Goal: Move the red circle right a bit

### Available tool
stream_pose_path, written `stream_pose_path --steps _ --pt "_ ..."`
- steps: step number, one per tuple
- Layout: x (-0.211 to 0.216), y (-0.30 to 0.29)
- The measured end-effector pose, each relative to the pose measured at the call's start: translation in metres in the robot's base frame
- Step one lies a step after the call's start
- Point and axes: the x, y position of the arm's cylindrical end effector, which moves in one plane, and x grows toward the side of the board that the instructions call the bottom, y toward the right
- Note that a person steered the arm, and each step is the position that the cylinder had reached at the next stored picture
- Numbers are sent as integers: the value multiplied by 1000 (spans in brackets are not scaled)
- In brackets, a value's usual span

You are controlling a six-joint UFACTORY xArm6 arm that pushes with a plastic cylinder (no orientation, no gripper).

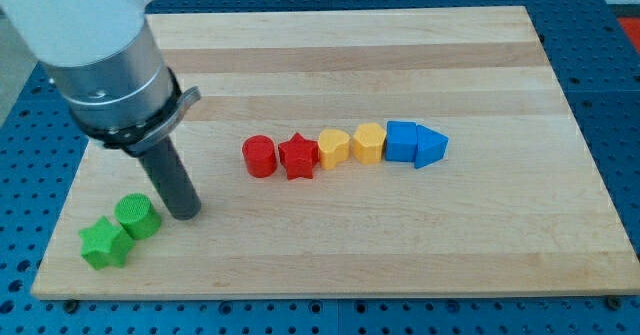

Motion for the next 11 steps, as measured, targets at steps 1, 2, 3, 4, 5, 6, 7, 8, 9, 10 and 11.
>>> stream_pose_path --steps 1,2,3,4,5,6,7,8,9,10,11 --pt "-12 6" --pt "-27 6" --pt "-36 6" --pt "-39 6" --pt "-40 6" --pt "-43 6" --pt "-48 6" --pt "-51 6" --pt "-51 6" --pt "-52 6" --pt "-63 41"
